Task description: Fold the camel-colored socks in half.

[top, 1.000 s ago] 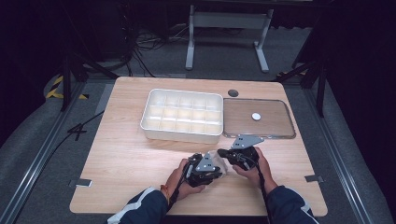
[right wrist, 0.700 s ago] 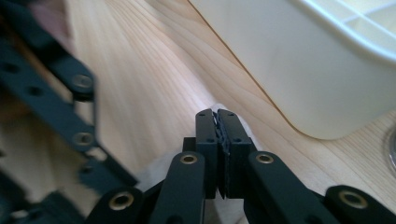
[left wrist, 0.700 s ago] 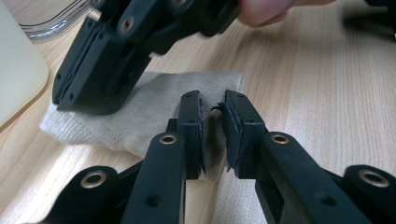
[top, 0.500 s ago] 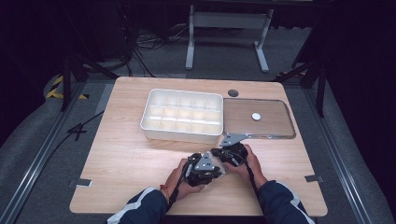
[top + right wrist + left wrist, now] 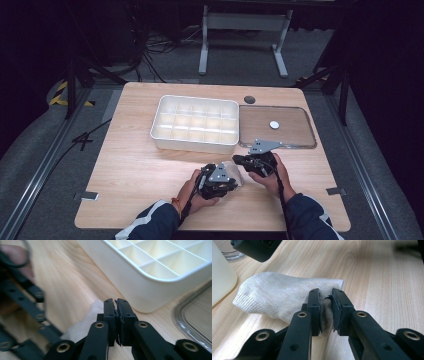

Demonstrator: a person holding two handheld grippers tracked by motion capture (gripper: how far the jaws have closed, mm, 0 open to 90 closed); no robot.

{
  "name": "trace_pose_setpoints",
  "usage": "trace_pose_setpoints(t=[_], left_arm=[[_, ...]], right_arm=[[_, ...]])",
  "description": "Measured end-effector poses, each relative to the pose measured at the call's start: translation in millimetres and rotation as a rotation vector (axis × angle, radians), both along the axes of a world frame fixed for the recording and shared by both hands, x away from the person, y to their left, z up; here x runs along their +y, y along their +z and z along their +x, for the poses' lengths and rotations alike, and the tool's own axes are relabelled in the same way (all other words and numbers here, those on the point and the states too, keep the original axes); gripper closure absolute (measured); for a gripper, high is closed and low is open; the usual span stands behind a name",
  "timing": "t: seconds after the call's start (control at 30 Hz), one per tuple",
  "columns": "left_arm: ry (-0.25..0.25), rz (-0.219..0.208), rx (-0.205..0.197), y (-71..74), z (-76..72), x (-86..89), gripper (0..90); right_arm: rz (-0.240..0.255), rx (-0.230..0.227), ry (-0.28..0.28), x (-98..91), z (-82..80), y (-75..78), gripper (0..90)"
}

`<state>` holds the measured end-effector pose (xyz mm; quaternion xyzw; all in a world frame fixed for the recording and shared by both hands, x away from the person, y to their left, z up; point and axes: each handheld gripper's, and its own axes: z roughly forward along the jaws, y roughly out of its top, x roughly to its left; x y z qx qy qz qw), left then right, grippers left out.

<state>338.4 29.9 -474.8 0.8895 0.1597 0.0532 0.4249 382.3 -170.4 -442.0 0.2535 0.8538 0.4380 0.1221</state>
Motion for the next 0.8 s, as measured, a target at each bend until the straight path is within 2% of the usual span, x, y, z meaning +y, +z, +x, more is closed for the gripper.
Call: trace_pose_setpoints(t=[0.07,0.17,0.27,0.33,0.43,0.5,0.57,0.67,0.73,0.8], left_arm=[[0.000,0.000,0.001,0.0,0.1,0.0,77.8],[0.003,0.001,-0.001,0.1,-0.3,0.0,77.9],[0.004,0.008,-0.008,0.4,-0.8,0.1,77.9],[0.002,0.009,-0.006,0.4,-0.6,0.4,77.8],[0.003,0.007,-0.003,0.4,-0.3,0.6,77.8],[0.005,0.008,0.000,0.3,-0.5,0.7,77.8],[0.004,0.007,0.000,0.4,-0.3,0.6,77.8],[0.006,0.007,-0.002,0.5,-0.1,0.0,77.9],[0.004,0.014,-0.004,1.0,-0.1,-0.2,78.0],[0.004,0.019,-0.002,1.3,-0.3,-0.1,77.9]], right_arm=[[-0.037,0.010,0.054,7.0,-5.0,-2.1,84.6],[-0.117,0.009,0.080,14.9,-8.6,-11.0,85.1],[-0.128,0.024,0.053,12.1,-8.2,-14.6,85.8],[-0.156,0.023,0.027,9.3,-9.8,-18.4,86.4],[-0.129,0.047,0.003,5.9,-11.2,-22.7,87.0],[-0.134,0.050,0.000,6.1,-10.3,-22.5,87.2],[-0.132,0.044,-0.007,5.8,-9.5,-23.8,87.5],[-0.155,0.022,-0.027,6.0,-6.1,-26.5,88.4],[-0.134,0.031,-0.034,4.3,-3.2,-27.2,88.5],[-0.152,0.017,-0.053,3.3,-2.1,-26.1,88.5]])
